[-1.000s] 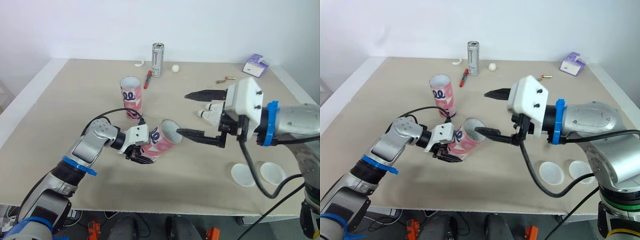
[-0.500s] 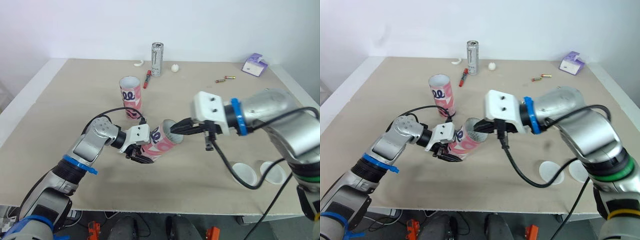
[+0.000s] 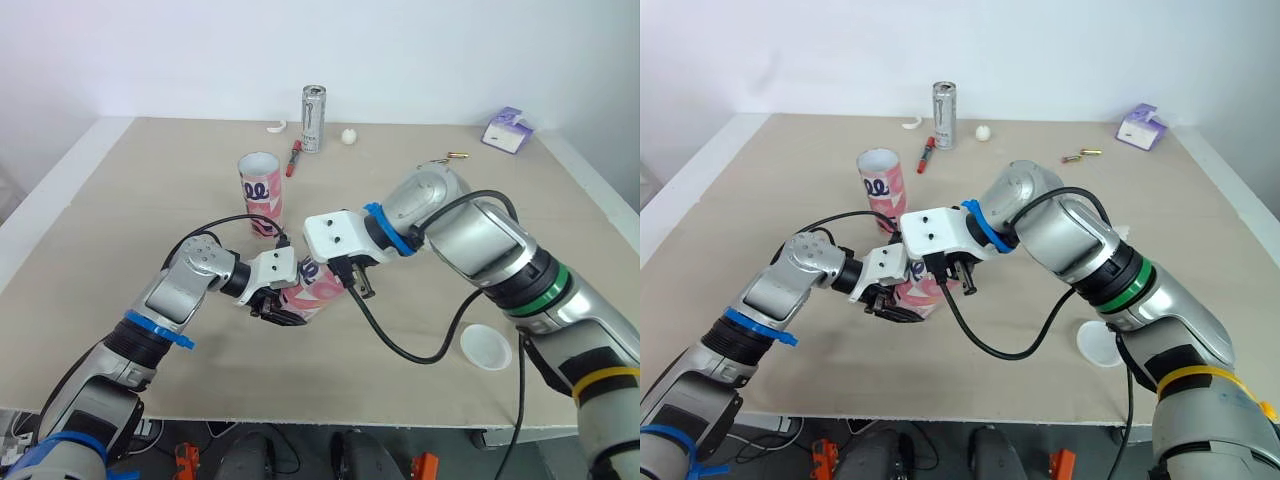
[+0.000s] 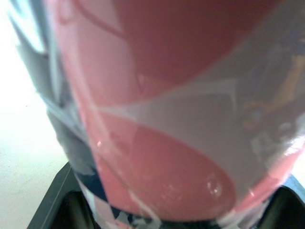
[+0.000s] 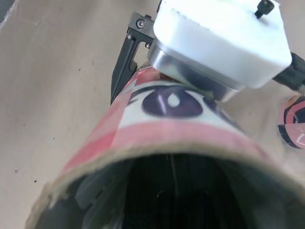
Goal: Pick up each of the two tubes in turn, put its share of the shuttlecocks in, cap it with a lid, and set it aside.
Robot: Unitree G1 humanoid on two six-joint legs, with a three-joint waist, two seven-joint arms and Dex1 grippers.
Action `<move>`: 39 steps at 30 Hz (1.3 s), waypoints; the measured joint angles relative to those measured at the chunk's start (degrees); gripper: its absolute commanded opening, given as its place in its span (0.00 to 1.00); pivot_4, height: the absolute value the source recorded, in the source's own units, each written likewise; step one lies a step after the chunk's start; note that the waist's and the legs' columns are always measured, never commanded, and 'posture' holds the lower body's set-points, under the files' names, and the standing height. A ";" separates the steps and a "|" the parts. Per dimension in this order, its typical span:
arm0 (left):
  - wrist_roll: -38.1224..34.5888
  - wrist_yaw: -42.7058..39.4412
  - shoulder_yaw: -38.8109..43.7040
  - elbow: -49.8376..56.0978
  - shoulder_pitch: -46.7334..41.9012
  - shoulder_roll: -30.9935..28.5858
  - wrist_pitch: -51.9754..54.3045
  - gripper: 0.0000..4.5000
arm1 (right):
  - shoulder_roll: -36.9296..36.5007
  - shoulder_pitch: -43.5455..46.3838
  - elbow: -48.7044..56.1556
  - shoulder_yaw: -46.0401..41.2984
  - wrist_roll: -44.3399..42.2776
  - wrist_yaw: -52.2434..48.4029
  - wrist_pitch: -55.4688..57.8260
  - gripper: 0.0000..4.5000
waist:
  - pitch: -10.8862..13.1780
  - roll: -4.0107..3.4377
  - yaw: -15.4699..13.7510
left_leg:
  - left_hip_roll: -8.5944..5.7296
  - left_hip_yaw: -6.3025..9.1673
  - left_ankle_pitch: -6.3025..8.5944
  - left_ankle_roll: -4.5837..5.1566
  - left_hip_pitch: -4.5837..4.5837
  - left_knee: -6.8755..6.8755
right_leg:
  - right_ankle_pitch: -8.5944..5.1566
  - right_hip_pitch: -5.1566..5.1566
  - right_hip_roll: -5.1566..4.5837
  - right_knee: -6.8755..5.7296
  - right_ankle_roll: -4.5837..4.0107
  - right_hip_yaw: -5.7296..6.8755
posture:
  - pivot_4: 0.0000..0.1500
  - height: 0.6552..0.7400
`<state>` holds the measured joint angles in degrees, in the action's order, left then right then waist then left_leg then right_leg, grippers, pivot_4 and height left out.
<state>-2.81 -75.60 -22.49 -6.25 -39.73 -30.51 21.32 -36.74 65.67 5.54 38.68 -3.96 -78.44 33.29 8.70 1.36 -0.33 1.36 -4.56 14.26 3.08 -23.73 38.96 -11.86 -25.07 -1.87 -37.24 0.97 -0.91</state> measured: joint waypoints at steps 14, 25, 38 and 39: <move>0.32 0.85 0.58 -0.86 0.49 0.75 -0.80 0.67 | 1.60 0.53 -4.17 -4.03 0.46 -5.23 0.83 0.02 | -0.02 -0.04 -0.23 | 0.27 -0.06 -0.18 -0.22 0.24 -0.01 | 0.12 0.12 0.23 -0.06 -0.43 -0.05 | 1.00 1.00; -0.06 1.50 1.54 -4.08 1.27 2.80 -6.86 0.67 | -9.97 -6.68 9.07 -27.19 -15.74 -3.31 16.76 0.02 | -0.02 -0.04 -0.47 | -0.39 -0.02 -0.15 -0.16 -0.27 0.15 | 0.12 0.02 -0.82 0.20 0.06 0.26 | 1.00 1.00; -6.72 11.57 6.14 -6.62 13.66 17.90 -16.33 0.67 | -24.98 -49.46 16.46 -52.53 -17.54 6.42 15.68 0.02 | 0.00 -0.09 -1.49 | -0.42 -0.02 -0.12 -0.04 -0.80 0.49 | 0.17 -0.04 -1.48 0.31 0.48 1.26 | 1.00 1.00; -7.20 11.64 6.13 -6.64 14.31 18.39 -16.38 0.67 | -24.99 -50.54 16.36 -52.77 -17.40 6.63 15.34 0.02 | 0.00 -0.08 -1.45 | -0.41 -0.03 -0.12 -0.04 -0.80 0.49 | 0.17 -0.07 -1.44 0.31 0.48 1.24 | 1.00 1.00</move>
<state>-10.02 -63.97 -16.36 -12.89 -25.43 -12.11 4.94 -61.73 15.13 21.90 -14.09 -21.36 -71.81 48.63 8.71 1.28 -1.78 0.94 -4.59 14.14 3.04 -24.53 39.45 -11.69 -25.13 -3.30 -36.94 1.45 0.33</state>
